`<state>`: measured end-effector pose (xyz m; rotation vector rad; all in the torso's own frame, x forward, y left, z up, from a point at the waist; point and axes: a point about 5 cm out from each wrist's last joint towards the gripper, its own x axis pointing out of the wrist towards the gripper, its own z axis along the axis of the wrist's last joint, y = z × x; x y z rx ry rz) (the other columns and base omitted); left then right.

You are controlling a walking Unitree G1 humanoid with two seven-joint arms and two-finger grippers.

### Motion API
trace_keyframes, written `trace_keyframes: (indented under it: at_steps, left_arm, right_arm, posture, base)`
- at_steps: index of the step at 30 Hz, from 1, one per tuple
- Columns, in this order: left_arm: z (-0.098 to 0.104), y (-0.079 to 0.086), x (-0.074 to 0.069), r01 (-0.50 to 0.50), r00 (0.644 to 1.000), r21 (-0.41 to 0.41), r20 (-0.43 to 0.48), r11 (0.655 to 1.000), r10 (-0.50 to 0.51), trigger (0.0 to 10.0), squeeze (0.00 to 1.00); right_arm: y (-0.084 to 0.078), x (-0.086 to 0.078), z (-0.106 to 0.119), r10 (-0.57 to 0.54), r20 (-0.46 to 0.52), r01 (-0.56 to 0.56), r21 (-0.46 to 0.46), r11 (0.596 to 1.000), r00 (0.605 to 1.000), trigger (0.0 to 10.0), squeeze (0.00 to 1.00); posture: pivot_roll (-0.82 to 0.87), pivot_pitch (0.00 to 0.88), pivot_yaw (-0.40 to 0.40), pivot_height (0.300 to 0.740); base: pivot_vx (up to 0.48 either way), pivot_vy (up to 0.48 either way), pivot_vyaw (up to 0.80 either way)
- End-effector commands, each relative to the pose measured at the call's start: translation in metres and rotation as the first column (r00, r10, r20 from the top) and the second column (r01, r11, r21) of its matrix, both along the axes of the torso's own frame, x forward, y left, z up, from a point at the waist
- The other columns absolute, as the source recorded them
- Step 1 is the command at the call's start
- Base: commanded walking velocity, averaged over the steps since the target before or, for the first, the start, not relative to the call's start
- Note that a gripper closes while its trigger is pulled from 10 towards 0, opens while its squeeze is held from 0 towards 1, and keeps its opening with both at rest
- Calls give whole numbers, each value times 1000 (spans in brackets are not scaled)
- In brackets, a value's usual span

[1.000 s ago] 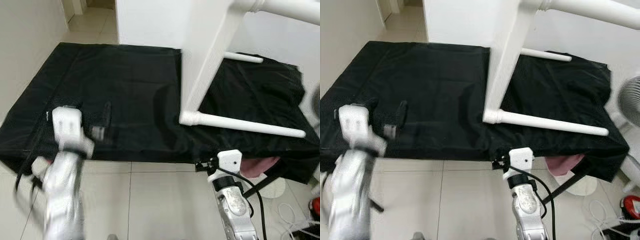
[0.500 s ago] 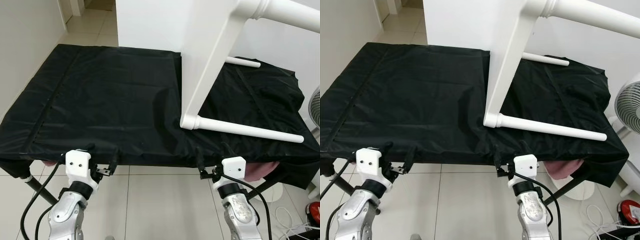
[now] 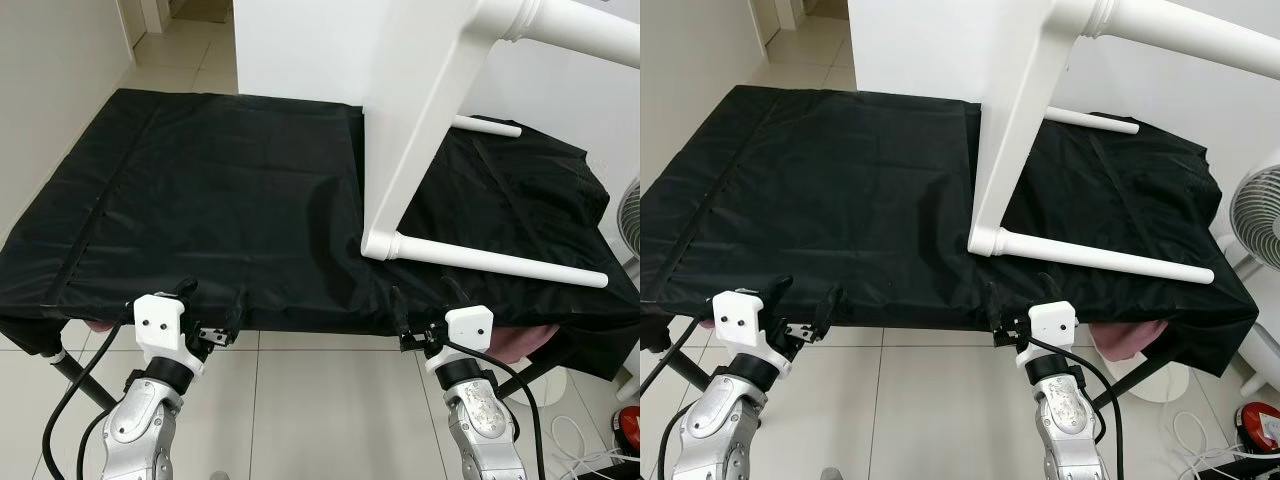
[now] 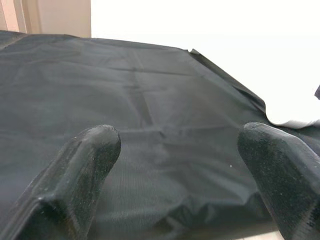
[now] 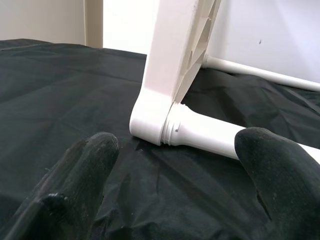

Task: Building children table

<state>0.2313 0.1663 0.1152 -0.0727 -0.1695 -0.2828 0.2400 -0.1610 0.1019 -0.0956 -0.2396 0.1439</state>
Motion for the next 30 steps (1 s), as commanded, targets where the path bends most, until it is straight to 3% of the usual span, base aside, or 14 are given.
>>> trace_keyframes:
  at_steps: [1, 14, 15, 20, 30]
  left_arm:
    - [-2, -3, 1, -21, 1000, -26, -8, 999, 20, 10000, 0]
    - [-1, -4, 1, -4, 1000, -23, -8, 1000, 4, 10000, 0]
    - [-2, -9, 0, 36, 999, -21, -17, 999, -36, 10000, 0]
    - [-4, -13, -1, 53, 998, -26, -33, 998, -54, 10000, 0]
    - [-7, -7, 0, 23, 999, -24, -41, 999, -24, 10000, 0]
  right_arm:
    - [-3, 0, -2, -12, -10, 12, -1, 1000, 1000, 10000, 0]
    - [-2, 2, -3, -7, -15, 7, -3, 1000, 1000, 10000, 0]
    - [-2, 2, -3, -6, -16, 5, -3, 1000, 1000, 10000, 0]
    - [-3, 3, -3, -5, -16, 5, -6, 1000, 1000, 10000, 0]
    - [-7, 6, 0, -13, -5, 13, -13, 1000, 1000, 10000, 0]
  posture:
    - [19, 2, -43, 740]
    - [20, 0, -42, 740]
    - [20, 0, -43, 740]
    - [22, 0, -44, 740]
    - [16, 0, -47, 740]
  base:
    - [0, 0, 0]
    - [0, 0, 0]
    - [0, 0, 0]
    - [0, 0, 0]
    - [0, 0, 0]
